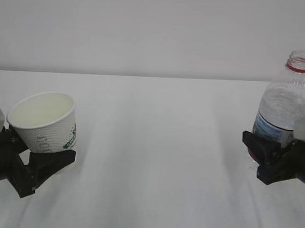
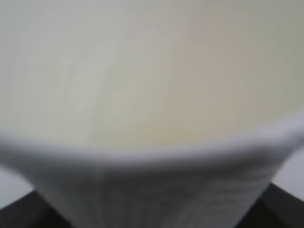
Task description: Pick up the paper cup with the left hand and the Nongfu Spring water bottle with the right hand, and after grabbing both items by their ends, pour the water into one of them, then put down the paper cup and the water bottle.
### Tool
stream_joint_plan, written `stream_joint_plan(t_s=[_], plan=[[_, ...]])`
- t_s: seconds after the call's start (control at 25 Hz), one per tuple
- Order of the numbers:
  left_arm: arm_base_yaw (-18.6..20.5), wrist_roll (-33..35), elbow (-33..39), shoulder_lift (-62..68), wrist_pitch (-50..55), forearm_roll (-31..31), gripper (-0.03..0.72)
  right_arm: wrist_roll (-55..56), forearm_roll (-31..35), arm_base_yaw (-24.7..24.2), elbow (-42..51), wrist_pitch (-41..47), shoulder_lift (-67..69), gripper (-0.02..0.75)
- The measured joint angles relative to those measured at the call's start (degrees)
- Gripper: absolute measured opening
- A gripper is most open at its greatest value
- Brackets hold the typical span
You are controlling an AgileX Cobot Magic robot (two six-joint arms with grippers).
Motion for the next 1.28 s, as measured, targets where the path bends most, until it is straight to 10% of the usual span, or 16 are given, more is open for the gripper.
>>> stream_joint_plan(t_s=[1.28], plan=[[-22.72, -1.61, -11.65, 1.46, 0.76, 4.67, 0.556, 0.40, -3.72, 0.00, 0.00, 0.00, 0.00, 0.481]])
